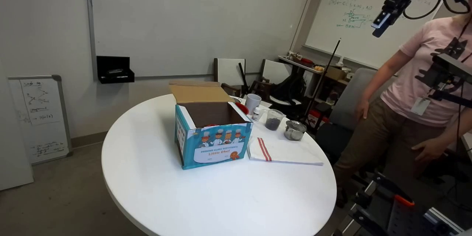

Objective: Remove the orange cup from the box and put it on the table

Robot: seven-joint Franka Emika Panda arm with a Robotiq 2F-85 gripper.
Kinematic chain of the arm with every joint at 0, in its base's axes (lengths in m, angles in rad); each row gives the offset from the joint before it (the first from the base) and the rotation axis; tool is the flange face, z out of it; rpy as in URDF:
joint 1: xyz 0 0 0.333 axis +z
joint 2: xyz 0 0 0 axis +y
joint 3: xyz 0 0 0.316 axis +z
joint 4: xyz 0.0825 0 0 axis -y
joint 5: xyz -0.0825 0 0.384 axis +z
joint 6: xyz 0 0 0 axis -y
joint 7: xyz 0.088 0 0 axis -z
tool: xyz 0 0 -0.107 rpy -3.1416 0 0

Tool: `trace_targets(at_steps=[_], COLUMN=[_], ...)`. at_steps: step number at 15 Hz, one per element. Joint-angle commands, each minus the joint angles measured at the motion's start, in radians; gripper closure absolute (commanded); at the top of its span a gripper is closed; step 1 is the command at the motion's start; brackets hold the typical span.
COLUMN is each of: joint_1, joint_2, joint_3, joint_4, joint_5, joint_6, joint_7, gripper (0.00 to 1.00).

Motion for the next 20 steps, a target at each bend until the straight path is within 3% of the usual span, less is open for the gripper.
trace_targets(at_steps=[1,4,7,13,14,16,19,20], joint_1=[0.036,0.081,0.094,0.093,0.088,0.088,0.087,0.097], joint_2=[0.098,0.234,0.405,0.75,0.631,0.718,0.75,0.767], joint_3=[0.092,0.184,0.265,0.333,0.332,0.337,0.337,0.333], joint_4=[0.067,0.148,0.271,0.586,0.44,0.521,0.561,0.573], joint_5=[0.04,0.07,0.045,0.005,0.014,0.013,0.012,-0.026], joint_6=[0.085,0.201,0.237,0.174,0.231,0.22,0.206,0.222], joint_7=[0.064,0.159,0.254,0.305,0.289,0.29,0.29,0.355], gripper=[0.0,0.0,0.0,0.0,0.0,0.0,0.0,0.0])
